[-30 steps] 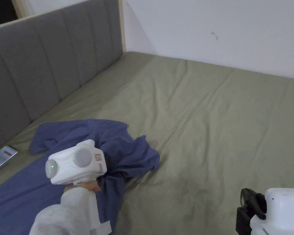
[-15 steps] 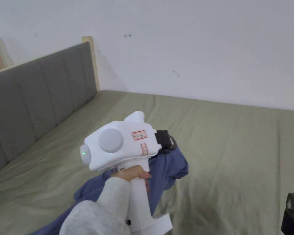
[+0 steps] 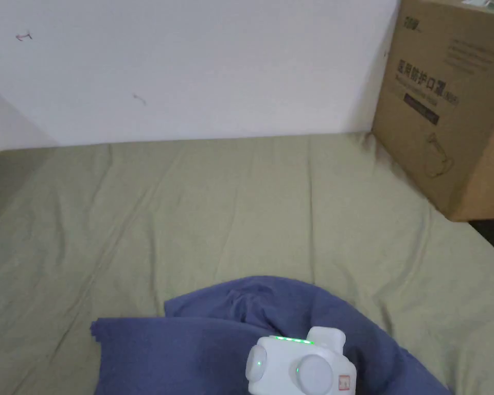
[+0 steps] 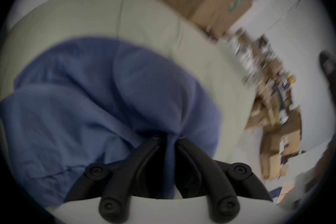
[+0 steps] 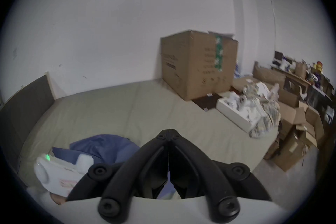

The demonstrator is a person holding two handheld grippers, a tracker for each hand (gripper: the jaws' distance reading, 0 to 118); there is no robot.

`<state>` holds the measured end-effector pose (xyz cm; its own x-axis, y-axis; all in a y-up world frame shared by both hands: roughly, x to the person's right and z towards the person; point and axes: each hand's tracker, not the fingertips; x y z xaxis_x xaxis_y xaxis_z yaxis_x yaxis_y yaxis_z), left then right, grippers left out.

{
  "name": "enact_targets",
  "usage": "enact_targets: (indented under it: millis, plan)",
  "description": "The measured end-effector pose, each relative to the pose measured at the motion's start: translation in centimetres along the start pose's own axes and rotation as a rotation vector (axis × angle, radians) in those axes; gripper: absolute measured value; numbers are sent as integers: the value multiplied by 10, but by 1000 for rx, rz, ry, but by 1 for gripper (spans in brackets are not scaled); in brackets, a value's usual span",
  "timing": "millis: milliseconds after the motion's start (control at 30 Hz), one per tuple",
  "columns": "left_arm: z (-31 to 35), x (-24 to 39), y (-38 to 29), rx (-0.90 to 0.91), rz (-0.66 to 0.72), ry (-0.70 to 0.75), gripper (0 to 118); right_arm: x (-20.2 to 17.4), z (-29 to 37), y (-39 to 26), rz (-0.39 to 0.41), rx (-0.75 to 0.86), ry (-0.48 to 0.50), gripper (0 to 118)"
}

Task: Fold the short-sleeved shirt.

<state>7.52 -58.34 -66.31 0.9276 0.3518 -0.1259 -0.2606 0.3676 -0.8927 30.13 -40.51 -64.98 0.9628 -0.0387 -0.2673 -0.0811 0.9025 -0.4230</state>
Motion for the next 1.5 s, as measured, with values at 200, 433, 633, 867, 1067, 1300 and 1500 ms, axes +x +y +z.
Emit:
enact_targets:
  millis: [200,433,633,867,1067,1300,1500]
  plan:
    - [9,-6,-4,51,24,-159,108,3,-18,-17,-45,-95,7,0]
    - [119,-37,-9,266,80,-98,65,-25,-22,-18,39,-87,117,0]
    - [162,-110,-71,316,236,167,0,-68,-18,-27,107,-104,229,0]
    - [179,-203,-87,284,455,243,3,-109,-27,-41,187,-145,308,0]
    - [215,-292,-29,359,588,265,102,-127,-41,-49,237,-172,318,0]
    - [163,-364,11,220,777,333,100,-135,-64,-63,262,-233,315,0]
    - [124,-337,15,122,632,548,74,-135,-72,-66,265,-257,307,0]
